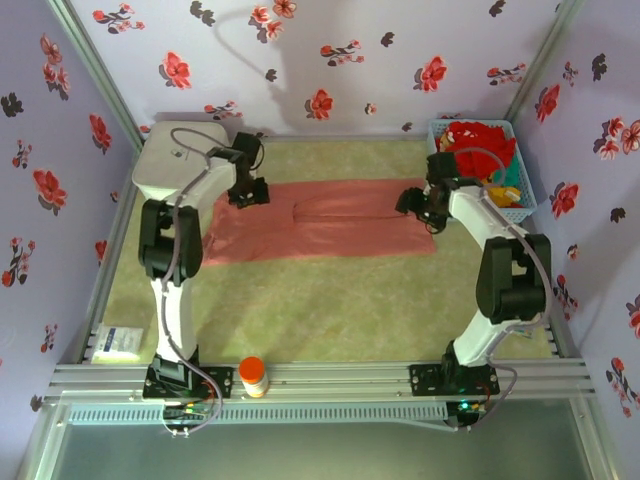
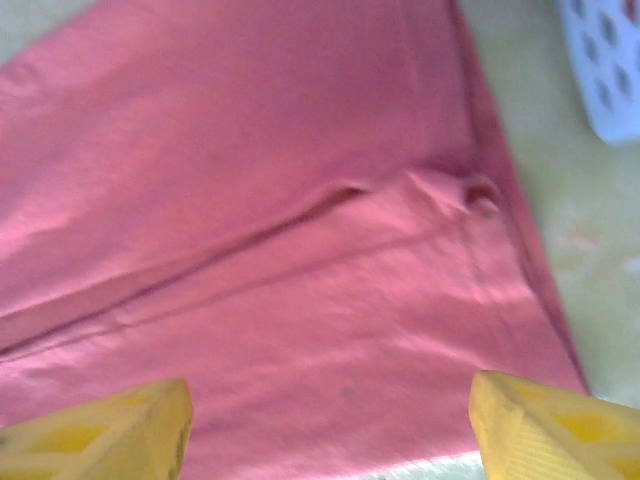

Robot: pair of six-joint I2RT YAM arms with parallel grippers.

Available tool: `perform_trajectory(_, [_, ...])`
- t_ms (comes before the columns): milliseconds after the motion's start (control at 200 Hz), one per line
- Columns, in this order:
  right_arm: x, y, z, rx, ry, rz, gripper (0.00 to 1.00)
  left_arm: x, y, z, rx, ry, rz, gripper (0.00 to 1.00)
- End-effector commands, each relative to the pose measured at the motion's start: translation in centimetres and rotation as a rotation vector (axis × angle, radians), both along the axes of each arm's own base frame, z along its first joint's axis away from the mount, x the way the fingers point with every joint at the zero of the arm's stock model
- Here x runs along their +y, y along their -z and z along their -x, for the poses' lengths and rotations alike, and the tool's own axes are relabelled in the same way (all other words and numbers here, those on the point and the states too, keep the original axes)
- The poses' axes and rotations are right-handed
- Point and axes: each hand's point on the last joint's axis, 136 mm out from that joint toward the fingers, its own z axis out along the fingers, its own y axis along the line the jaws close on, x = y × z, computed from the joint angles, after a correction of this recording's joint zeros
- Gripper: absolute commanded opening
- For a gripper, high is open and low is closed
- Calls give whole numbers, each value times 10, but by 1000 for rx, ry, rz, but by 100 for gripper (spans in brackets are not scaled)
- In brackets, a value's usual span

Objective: Fold and stack the t-shirts

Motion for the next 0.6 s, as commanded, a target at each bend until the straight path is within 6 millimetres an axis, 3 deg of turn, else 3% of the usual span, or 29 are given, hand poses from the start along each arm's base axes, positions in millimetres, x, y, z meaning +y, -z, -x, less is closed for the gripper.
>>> perform_trajectory(0, [9, 1, -27, -32, -29, 46, 71, 6, -13, 21, -29, 4, -2, 36])
perform_trajectory(160, [16, 21, -62, -23, -24, 50, 65, 17, 6, 59, 8, -23, 18, 37])
perform_trajectory(295, [14, 40, -80, 7, -22, 87, 53, 25, 24, 82, 56, -42, 6, 39])
perform_trajectory(450, [6, 62, -83, 64, -22, 148, 46, 26, 40, 86, 102, -34, -16, 39])
perform_trajectory(595, [2, 79, -72, 130, -27, 177, 34, 25, 53, 80, 164, -8, -68, 39])
